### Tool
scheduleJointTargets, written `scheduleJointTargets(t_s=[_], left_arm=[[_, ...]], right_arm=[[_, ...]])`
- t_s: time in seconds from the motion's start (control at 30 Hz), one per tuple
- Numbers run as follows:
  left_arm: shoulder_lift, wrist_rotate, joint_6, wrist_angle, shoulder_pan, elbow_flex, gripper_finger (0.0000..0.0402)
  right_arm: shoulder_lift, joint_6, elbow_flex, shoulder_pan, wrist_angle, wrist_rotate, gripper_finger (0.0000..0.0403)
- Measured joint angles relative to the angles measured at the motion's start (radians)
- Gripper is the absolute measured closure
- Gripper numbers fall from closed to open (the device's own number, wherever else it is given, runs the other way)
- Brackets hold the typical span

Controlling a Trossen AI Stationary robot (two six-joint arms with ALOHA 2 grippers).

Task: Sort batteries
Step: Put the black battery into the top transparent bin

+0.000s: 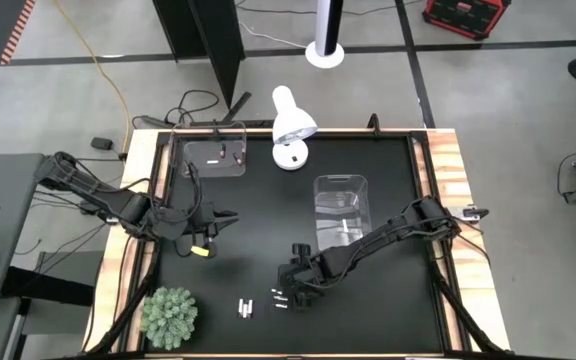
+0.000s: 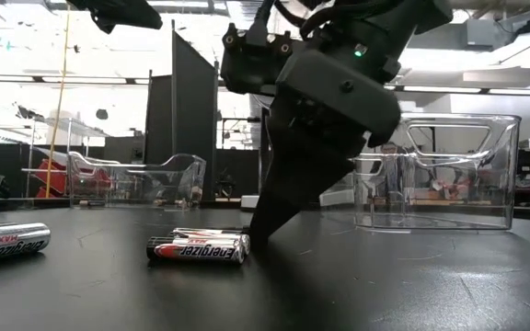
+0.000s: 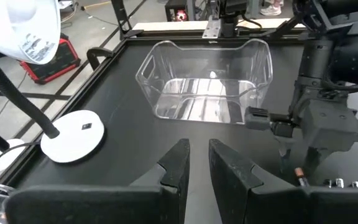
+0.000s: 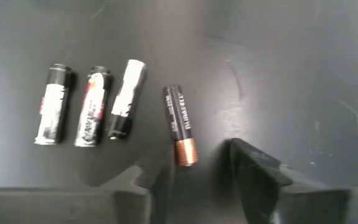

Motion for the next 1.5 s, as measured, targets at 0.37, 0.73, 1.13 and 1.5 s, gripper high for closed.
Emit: scheduleJointTargets(t_s=[0.37, 0.73, 1.13, 1.5], left_arm=[[0.000, 0.000, 0.000, 0.000, 0.000, 0.000, 0.0347], [0.000, 0.001, -0.055, -0.017, 0.000, 0.000, 0.0347], [0.143, 0.084, -0.079, -0.008, 0.003, -0.051, 0.0329], [0.365, 0.140, -0.089, 0.129, 0.004, -0.052, 0.0272]], right_arm=[[0.000, -0.057, 0.000, -0.029, -0.005, 0.004, 0.0310], [0.000, -0.137, 0.000, -0.076, 0.011, -0.009, 0.0344], [-0.003, -0.187, 0.002, -0.087, 0.020, -0.013, 0.0400], [0.000, -0.216, 0.000, -0.081, 0.015, -0.057, 0.0325]])
